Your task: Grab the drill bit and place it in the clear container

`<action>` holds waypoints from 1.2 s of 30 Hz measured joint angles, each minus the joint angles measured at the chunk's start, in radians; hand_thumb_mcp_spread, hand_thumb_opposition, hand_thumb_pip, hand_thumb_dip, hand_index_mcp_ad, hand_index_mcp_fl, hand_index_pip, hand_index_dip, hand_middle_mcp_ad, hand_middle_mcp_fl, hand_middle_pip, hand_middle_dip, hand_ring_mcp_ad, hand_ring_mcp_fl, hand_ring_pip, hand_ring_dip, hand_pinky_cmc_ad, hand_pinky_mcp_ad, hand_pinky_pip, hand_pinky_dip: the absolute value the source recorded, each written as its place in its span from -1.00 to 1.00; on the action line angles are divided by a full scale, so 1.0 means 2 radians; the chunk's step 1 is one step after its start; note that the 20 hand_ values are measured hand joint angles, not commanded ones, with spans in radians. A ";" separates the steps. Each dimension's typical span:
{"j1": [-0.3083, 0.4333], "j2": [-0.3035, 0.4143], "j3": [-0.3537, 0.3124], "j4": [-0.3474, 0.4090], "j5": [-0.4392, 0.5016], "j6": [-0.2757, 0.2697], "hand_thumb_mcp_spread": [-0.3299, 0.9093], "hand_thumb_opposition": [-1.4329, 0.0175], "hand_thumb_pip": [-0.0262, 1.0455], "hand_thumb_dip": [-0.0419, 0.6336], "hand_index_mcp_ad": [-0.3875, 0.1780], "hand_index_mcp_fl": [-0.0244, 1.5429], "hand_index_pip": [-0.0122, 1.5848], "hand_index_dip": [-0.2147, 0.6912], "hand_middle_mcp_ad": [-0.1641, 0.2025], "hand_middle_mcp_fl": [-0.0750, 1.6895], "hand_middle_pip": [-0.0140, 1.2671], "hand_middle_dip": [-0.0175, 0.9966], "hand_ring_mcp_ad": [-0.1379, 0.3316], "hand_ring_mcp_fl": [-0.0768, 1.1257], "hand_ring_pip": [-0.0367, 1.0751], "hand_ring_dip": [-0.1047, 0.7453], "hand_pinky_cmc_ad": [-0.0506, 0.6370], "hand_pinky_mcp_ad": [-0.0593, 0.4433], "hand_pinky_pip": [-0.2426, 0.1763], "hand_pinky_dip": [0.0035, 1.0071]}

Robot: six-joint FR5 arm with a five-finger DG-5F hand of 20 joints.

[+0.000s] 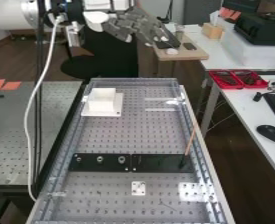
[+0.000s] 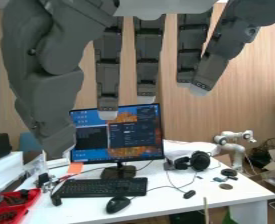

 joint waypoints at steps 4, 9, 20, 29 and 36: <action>-0.001 0.001 -0.001 -0.001 -0.001 0.000 0.24 -0.12 -0.16 -0.11 -0.20 -0.35 -0.37 -0.01 0.17 -0.51 -0.79 0.13 0.42 -0.58 -0.75 0.38 0.40 0.01 -0.06 0.68; -0.002 0.003 -0.002 0.000 -0.002 0.000 0.24 -0.12 -0.16 -0.11 -0.20 -0.35 -0.37 -0.01 0.17 -0.51 -0.79 0.13 0.42 -0.58 -0.75 0.38 0.40 0.01 -0.06 0.68; -0.001 0.006 -0.005 0.001 -0.004 -0.001 0.24 -0.12 -0.16 -0.11 -0.20 -0.35 -0.37 -0.01 0.17 -0.51 -0.79 0.13 0.41 -0.58 -0.75 0.38 0.40 0.01 -0.06 0.68; 0.001 0.008 -0.009 0.001 -0.018 -0.006 0.24 -0.12 -0.16 -0.11 -0.20 -0.35 -0.37 -0.01 0.17 -0.51 -0.79 0.13 0.42 -0.58 -0.75 0.38 0.40 0.01 -0.06 0.68; -0.002 0.008 -0.008 -0.007 -0.038 -0.009 0.24 -0.12 -0.16 -0.11 -0.20 -0.34 -0.36 -0.01 0.17 -0.53 -0.79 0.13 0.42 -0.58 -0.75 0.38 0.40 0.01 -0.06 0.67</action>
